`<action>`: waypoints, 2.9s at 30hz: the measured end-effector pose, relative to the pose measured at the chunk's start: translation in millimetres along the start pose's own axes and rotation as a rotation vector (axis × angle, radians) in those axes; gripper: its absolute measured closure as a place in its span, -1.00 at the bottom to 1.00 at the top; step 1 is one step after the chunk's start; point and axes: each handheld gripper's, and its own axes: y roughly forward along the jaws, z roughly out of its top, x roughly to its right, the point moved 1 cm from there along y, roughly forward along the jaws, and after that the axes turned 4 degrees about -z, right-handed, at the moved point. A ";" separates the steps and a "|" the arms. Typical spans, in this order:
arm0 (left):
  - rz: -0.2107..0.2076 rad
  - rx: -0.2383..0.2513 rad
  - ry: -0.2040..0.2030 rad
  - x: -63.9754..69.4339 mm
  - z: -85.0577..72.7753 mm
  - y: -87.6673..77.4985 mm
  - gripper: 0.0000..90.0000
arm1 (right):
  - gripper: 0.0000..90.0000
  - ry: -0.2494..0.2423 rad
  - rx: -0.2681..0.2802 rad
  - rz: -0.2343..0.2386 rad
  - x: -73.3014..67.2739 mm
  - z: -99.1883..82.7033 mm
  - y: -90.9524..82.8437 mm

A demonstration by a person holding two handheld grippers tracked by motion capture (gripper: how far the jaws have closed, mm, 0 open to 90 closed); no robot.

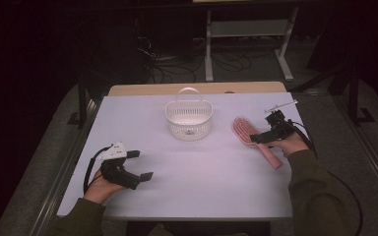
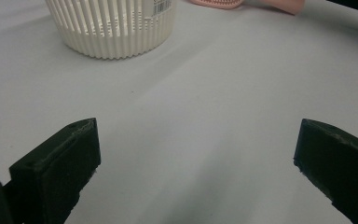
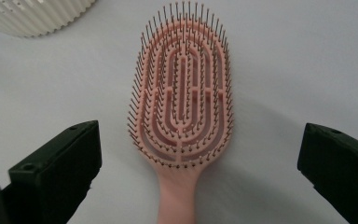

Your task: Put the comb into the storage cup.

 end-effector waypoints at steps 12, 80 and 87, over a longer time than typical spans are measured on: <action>0.002 0.003 -0.003 0.1 0.0 -0.6 -1.00 | -1.00 -0.016 -0.066 0.002 -2.6 -2.0 7.4; 0.006 0.015 -0.013 -1.9 -0.7 -3.2 -1.00 | 0.35 -0.123 -0.285 0.018 -8.5 -7.9 19.5; 0.007 0.013 -0.013 -1.8 -0.7 -3.1 -0.99 | 0.44 -0.132 -0.292 0.000 -11.1 -7.5 19.8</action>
